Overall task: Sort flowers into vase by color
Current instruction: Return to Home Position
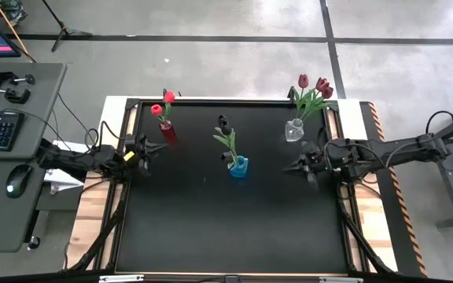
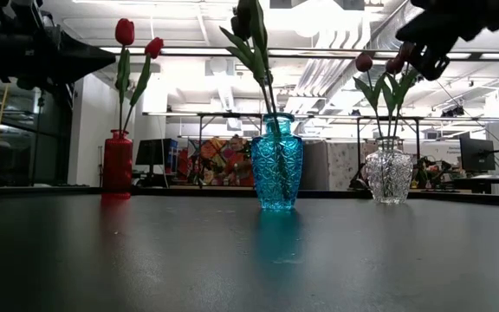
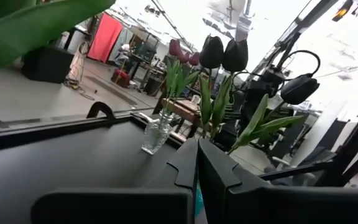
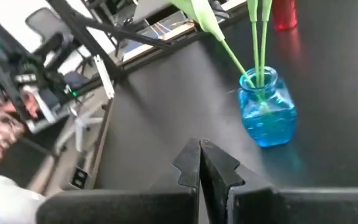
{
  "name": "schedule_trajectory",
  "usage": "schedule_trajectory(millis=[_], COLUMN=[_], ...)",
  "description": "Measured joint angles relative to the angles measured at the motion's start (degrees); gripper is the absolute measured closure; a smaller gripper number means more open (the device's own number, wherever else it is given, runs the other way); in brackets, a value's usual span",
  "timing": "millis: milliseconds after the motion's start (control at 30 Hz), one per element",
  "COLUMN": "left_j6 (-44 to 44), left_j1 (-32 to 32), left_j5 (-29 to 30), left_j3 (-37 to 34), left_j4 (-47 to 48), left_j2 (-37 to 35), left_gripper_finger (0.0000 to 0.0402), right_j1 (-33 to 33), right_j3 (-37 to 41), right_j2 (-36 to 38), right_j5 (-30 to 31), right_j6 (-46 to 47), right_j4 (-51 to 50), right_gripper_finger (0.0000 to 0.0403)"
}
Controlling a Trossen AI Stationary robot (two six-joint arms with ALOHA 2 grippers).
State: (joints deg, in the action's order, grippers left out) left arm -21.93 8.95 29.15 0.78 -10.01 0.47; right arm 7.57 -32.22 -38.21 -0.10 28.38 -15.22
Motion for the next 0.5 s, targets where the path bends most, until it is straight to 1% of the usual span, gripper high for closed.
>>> schedule_trajectory(millis=[100, 167, 333, 500], left_j6=[1.0, 1.1, 1.1, 1.1], left_j1=[0.0, 0.0, 0.0, 0.0], left_j5=[0.0, 0.0, 0.0, 0.0], left_j3=[0.0, 0.0, 0.0, 0.0], left_j4=[-0.1, -0.1, -0.1, -0.1], left_j2=[0.0, 0.0, 0.1, 0.1], left_gripper_finger=[0.0402, 0.0402, 0.0402, 0.0401], right_j1=[-1.2, -2.1, -4.3, -5.8], right_j3=[3.1, 6.0, 15.0, 23.0], right_j2=[3.8, 6.9, 15.2, 22.3], right_j5=[-1.6, -3.3, -6.6, -7.9], right_j6=[-5.2, -8.0, -13.0, -13.9], right_j4=[0.5, 2.8, 15.8, 22.7], right_gripper_finger=[0.0403, 0.0403, 0.0403, 0.0403])
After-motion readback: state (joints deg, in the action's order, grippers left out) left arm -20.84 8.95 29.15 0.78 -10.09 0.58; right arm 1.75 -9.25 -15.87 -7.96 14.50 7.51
